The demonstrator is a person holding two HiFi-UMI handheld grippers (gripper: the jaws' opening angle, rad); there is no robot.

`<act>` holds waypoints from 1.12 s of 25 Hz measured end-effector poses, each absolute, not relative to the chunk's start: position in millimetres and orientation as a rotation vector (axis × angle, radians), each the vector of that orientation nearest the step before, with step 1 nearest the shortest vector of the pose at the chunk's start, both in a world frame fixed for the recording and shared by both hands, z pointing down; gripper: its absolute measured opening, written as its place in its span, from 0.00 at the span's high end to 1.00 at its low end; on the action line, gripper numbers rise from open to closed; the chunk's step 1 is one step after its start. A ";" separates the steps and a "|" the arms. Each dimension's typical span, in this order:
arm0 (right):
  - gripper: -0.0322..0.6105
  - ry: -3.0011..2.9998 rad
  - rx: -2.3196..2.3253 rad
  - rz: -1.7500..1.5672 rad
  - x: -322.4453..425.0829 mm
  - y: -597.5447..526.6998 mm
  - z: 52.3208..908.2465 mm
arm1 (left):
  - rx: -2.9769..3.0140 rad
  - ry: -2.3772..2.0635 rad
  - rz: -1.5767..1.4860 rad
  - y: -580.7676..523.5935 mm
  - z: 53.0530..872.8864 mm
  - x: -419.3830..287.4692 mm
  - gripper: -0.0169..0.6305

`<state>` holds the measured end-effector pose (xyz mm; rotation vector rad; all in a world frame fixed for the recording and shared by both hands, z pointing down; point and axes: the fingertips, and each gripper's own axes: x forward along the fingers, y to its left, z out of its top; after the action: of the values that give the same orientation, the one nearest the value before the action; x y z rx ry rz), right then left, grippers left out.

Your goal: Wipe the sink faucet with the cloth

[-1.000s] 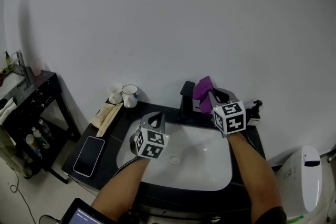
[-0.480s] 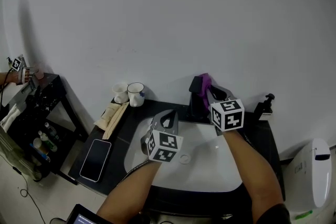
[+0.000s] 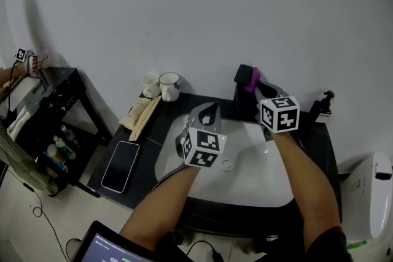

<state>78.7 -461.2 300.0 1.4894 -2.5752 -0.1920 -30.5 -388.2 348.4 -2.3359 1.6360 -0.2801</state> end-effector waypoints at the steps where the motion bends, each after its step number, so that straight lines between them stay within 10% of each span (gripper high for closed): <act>1: 0.89 -2.575 1.481 -0.176 79.1 -461.6 303.4 | -2.336 1.635 -0.282 -387.9 348.6 -30.8 0.95; 28: 0.89 -2.352 1.151 -0.068 69.2 -454.4 395.3 | -2.327 1.641 -0.302 -388.3 348.7 -32.4 0.95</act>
<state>69.2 -454.4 395.3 1.1514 -2.3525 -0.0681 -32.4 -388.3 348.7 -2.3265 1.6407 -0.3015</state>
